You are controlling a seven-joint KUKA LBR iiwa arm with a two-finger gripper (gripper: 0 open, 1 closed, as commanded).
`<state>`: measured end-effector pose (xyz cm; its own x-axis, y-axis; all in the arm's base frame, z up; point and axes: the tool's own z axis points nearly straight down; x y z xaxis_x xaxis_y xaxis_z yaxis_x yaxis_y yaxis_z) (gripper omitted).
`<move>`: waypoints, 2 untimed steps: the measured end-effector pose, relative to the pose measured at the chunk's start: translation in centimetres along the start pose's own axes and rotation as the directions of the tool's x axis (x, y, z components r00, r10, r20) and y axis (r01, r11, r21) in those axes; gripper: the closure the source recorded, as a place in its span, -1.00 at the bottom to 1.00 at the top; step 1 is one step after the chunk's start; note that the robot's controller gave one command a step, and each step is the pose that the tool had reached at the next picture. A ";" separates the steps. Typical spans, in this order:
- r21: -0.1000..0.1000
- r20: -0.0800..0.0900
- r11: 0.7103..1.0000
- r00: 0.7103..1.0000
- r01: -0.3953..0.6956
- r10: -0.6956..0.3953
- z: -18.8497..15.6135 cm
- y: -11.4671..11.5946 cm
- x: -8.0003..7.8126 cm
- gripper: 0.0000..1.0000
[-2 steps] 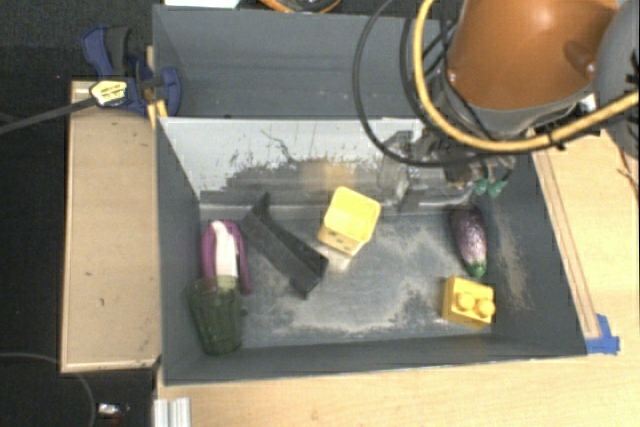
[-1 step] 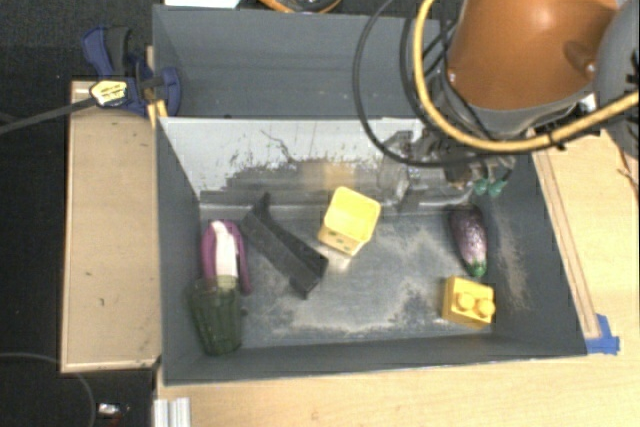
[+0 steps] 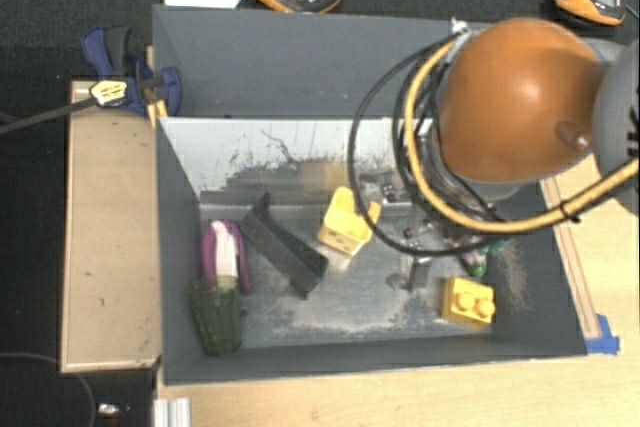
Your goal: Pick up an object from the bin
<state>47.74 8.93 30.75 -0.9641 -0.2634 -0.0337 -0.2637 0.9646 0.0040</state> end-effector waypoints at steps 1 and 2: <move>0.001 0.003 1.000 1.000 -0.001 0.001 -0.1 -0.1 -0.1 -1.00; -0.003 0.001 1.000 1.000 -0.013 0.013 5.2 5.7 -2.2 -1.00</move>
Offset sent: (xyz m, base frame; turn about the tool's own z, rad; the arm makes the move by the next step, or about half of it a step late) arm 0.0079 0.0575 -0.0489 0.0183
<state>48.50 15.05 25.67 -0.9674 -0.2510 -0.0351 -0.2514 0.9679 0.0071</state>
